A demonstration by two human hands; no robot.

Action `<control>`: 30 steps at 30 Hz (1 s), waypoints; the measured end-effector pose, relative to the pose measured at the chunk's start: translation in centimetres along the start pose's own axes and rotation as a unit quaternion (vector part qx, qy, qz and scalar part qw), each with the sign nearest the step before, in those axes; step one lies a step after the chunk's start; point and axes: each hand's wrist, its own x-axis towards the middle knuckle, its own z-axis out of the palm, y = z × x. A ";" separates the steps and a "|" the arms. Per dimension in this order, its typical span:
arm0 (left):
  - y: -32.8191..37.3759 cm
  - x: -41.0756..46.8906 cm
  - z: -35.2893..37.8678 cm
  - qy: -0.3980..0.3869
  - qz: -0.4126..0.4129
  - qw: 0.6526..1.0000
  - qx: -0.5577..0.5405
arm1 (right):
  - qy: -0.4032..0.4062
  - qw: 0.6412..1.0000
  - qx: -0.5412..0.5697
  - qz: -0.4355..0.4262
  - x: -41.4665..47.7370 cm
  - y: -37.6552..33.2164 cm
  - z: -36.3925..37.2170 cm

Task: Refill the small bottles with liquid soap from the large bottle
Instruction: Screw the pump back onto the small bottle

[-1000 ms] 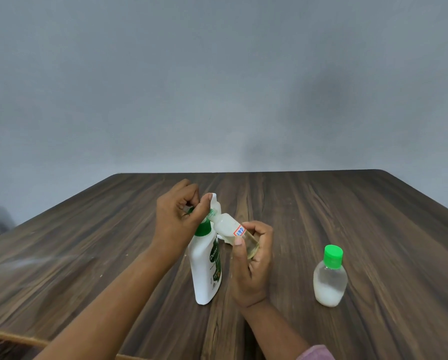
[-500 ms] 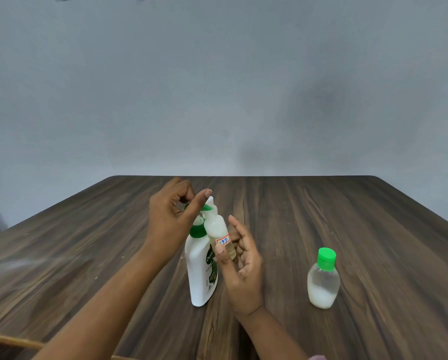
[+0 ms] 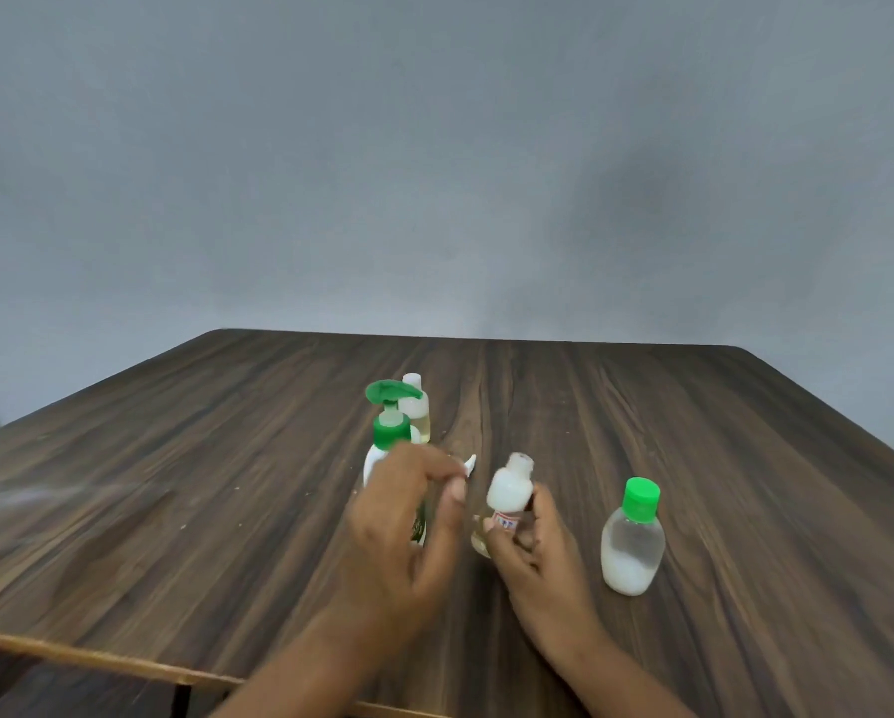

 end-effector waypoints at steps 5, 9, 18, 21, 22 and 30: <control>-1.6 -3.6 3.8 -0.115 -0.217 0.968 -0.056 | -0.039 0.995 -0.094 0.009 0.0 1.4 -2.2; -3.9 -2.4 6.6 -0.158 -0.246 0.956 0.014 | -0.028 0.992 -0.126 -0.009 0.1 1.2 -2.1; -9.0 1.3 11.4 -0.252 -0.253 0.913 0.197 | 0.032 0.983 -0.179 -0.003 -0.3 0.5 -2.0; -10.1 1.0 11.9 -0.301 -0.244 0.870 0.304 | 0.027 0.984 -0.176 -0.007 -0.5 0.3 -1.9; -10.3 0.8 11.9 -0.298 -0.238 0.866 0.323 | 0.024 0.983 -0.180 -0.013 -0.6 0.3 -1.9; -11.0 0.7 12.2 -0.252 -0.170 0.871 0.386 | 0.017 0.981 -0.189 -0.027 -0.6 0.3 -2.1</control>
